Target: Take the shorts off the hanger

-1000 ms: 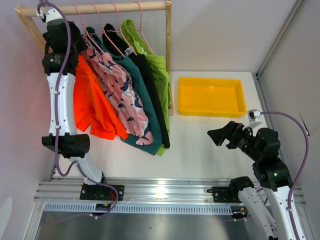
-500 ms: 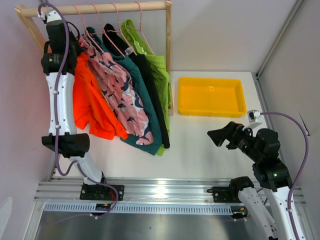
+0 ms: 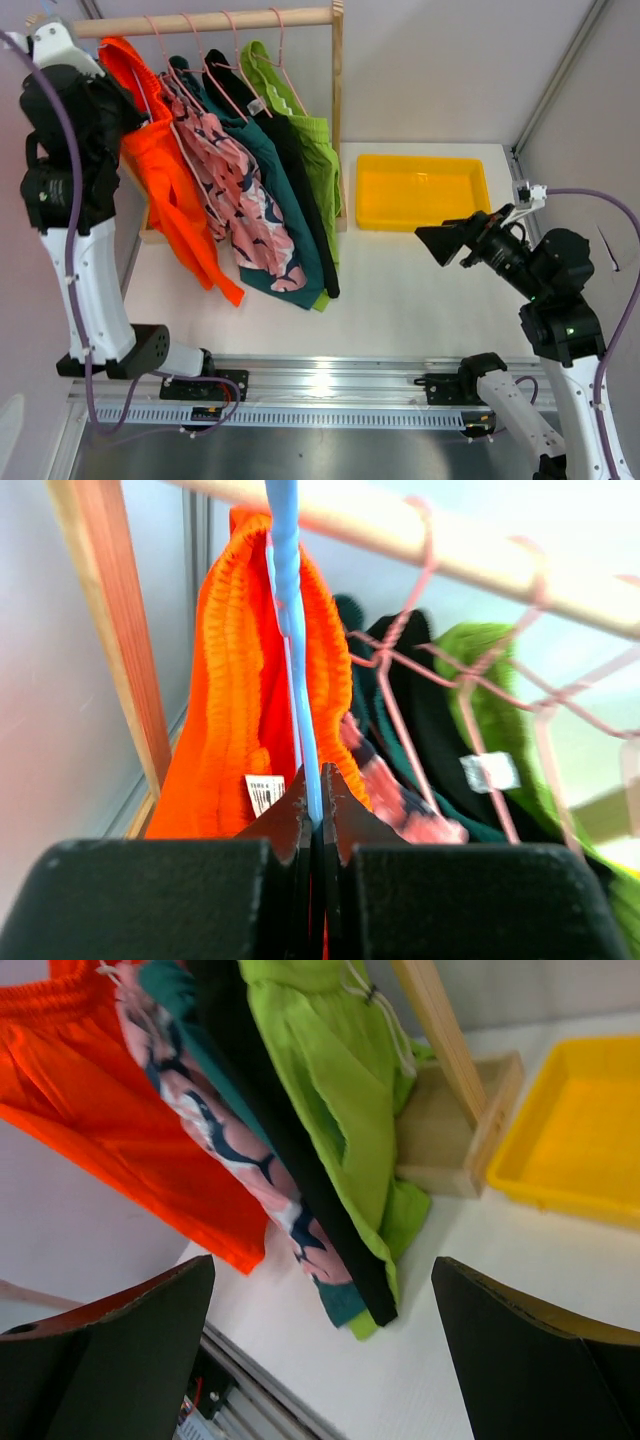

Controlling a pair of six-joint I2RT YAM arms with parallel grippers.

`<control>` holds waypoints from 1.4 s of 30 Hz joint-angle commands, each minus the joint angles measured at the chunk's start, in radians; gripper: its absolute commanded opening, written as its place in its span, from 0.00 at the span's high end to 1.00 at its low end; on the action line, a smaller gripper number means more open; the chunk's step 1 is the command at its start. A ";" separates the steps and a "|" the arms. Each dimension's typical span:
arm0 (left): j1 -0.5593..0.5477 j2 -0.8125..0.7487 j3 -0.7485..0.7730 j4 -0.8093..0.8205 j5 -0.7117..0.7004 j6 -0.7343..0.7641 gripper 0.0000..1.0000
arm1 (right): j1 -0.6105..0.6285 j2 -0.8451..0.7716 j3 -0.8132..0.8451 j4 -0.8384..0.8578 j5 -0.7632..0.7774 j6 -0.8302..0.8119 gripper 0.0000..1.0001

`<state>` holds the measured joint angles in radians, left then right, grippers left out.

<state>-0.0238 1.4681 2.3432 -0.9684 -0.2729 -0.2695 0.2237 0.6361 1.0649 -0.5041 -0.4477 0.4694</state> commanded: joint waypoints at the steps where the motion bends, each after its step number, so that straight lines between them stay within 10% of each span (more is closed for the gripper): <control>1: -0.013 -0.061 -0.013 0.089 0.015 0.010 1.00 | 0.012 0.036 0.120 0.107 -0.083 -0.017 0.01; 7: -0.024 -0.127 -0.093 0.077 0.073 -0.042 1.00 | 0.168 0.161 0.202 0.248 -0.162 0.113 0.01; 12: -0.033 -0.180 -0.203 0.097 0.093 -0.060 1.00 | 0.889 0.444 0.464 0.076 0.454 -0.119 0.01; 16: -0.033 -0.173 -0.188 0.085 0.101 -0.063 1.00 | 1.137 0.691 0.670 0.047 0.716 -0.210 0.01; 38: -0.033 -0.287 -0.291 0.065 0.205 -0.063 1.00 | 1.224 1.390 1.170 0.366 1.035 -0.363 0.01; 41: -0.033 -0.295 -0.294 0.065 0.204 -0.063 1.00 | 1.223 1.432 1.179 0.391 1.053 -0.365 0.45; 42: -0.033 -0.296 -0.292 0.065 0.202 -0.062 1.00 | 1.224 1.436 1.178 0.388 1.055 -0.358 0.77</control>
<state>-0.0505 1.1976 2.0407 -0.9974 -0.0990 -0.3233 1.4475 2.0441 2.1960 -0.2035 0.5415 0.1249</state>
